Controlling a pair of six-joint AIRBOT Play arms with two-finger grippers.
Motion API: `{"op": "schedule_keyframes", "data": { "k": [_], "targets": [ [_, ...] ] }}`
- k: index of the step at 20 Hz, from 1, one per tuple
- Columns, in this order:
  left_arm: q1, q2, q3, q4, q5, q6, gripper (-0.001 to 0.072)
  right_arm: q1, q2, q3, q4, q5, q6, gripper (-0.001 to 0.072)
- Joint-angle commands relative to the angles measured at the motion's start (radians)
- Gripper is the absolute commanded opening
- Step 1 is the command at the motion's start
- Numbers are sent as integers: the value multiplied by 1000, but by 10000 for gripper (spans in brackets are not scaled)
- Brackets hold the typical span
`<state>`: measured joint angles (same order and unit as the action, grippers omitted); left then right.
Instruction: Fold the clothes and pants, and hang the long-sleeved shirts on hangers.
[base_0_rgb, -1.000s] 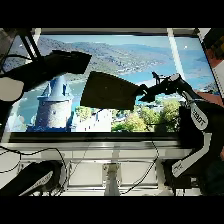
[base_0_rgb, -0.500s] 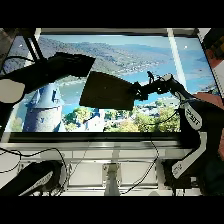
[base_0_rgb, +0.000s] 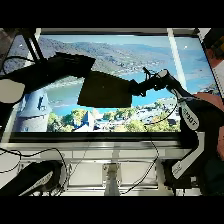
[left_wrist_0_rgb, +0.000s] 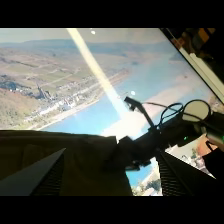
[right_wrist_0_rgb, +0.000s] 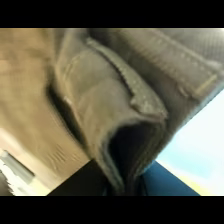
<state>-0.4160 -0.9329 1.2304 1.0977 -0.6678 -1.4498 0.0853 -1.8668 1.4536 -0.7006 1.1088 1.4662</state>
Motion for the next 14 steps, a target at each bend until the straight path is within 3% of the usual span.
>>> {"op": "schedule_keyframes", "data": {
  "k": [1,9,14],
  "targets": [
    [0,1,0,0,0,0,618,-96,69,91,-20,37,61,24],
    [0,1,0,0,1,0,618,-640,418,165,-191,251,192,23],
    [0,1,0,0,18,0,617,-906,586,165,-315,496,257,23]
  ]
}}
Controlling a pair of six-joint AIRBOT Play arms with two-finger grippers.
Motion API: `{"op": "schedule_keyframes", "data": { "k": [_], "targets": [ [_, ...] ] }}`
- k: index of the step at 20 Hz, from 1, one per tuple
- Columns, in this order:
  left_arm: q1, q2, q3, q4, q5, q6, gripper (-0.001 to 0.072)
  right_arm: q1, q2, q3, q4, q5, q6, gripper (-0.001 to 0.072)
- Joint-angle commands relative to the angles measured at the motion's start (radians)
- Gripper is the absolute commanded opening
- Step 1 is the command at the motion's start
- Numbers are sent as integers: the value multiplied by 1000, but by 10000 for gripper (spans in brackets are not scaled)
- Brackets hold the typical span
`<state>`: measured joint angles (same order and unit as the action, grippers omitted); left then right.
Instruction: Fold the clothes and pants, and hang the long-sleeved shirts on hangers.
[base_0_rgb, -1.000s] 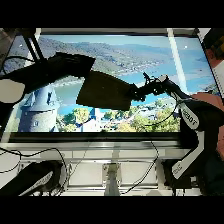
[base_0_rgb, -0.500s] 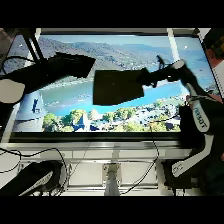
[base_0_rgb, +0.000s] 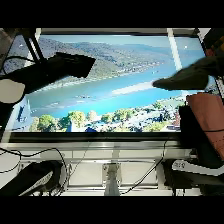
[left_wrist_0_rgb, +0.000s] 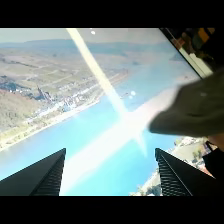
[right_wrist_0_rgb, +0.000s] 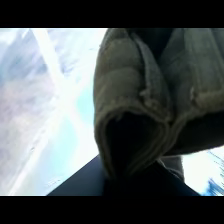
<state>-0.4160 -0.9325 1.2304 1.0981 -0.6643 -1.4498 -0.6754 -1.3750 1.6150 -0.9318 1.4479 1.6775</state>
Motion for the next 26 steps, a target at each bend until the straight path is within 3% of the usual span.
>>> {"op": "schedule_keyframes", "data": {
  "k": [1,5,10,14,15,17,18,21,22,23,24,25,26],
  "targets": [
    [0,0,0,0,26,0,617,-177,121,3,-116,199,53,23],
    [0,0,0,0,46,0,618,-267,203,2,-345,395,69,23],
    [0,0,0,0,45,0,618,-323,277,0,-626,393,68,24],
    [0,0,0,0,46,0,617,-406,288,-4,-682,391,58,35],
    [0,0,0,0,46,0,618,-424,288,-4,-690,391,58,133],
    [0,0,0,0,46,0,617,-447,287,-3,-699,388,58,568],
    [0,0,0,0,46,0,618,-449,287,-3,-704,383,58,634],
    [0,0,0,0,45,0,618,-447,287,-3,-666,335,59,615],
    [0,0,0,1,46,6,616,-446,287,-3,-598,306,56,517],
    [1,2,0,1,46,53,533,-446,287,-3,-477,275,42,258],
    [1,5,0,1,46,114,266,-446,287,-3,-322,242,37,23],
    [1,15,1,2,46,192,12,-443,285,-3,-103,198,32,29],
    [1,31,1,2,47,254,12,-431,281,-3,117,162,13,29]
  ]
}}
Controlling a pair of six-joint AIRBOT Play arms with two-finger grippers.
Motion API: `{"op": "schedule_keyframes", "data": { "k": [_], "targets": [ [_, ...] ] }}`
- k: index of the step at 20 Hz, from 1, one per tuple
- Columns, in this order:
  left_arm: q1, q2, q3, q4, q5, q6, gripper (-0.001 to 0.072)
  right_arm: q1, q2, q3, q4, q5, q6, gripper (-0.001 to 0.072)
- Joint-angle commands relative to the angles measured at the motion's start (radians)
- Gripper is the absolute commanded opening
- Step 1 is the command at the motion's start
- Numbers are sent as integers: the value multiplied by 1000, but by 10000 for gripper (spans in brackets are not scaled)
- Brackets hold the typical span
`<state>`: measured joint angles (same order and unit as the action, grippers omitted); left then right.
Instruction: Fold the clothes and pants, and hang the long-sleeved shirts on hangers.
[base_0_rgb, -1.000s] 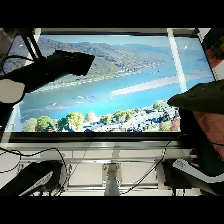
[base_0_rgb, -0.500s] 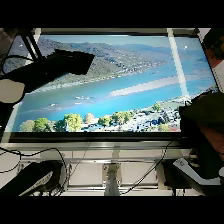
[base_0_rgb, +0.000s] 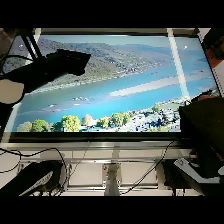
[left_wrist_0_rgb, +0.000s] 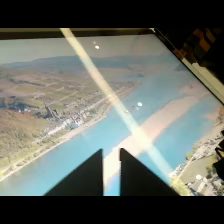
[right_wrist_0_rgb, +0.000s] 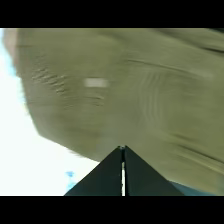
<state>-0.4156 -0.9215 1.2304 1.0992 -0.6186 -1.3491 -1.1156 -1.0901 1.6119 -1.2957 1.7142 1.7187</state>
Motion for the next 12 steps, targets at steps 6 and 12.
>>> {"op": "schedule_keyframes", "data": {
  "k": [6,12],
  "targets": [
    [8,237,9,143,121,205,11,245,-9,1,1425,-261,-277,29],
    [8,397,8,146,178,205,12,394,-8,1,1478,-300,-273,29]
  ]
}}
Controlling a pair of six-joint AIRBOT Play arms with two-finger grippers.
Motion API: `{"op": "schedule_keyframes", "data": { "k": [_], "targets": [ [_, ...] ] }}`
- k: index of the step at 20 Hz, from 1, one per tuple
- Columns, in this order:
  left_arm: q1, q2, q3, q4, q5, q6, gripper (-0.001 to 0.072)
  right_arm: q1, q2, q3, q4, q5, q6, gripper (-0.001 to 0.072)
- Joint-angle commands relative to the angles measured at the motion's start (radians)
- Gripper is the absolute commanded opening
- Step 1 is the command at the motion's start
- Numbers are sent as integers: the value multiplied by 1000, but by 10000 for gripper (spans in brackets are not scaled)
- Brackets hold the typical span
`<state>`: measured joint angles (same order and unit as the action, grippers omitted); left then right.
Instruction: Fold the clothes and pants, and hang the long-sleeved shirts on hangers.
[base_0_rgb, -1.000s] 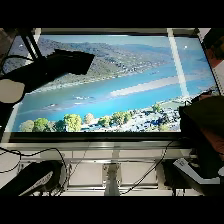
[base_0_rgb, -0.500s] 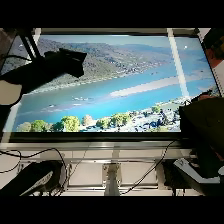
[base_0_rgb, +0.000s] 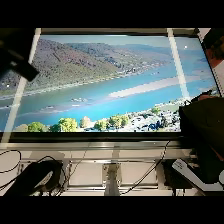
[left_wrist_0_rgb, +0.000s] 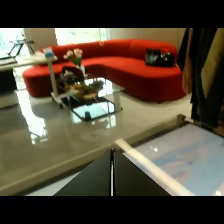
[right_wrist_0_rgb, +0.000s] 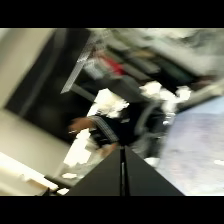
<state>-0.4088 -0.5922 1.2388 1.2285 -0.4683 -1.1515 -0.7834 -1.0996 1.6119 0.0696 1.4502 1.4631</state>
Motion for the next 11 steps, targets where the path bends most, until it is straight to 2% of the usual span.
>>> {"op": "schedule_keyframes", "data": {
  "k": [1,11],
  "targets": [
    [1,85,0,17,28,7,12,67,2,0,110,-36,-18,29],
    [1,174,0,17,28,7,12,68,1,0,108,-37,-18,30]
  ]
}}
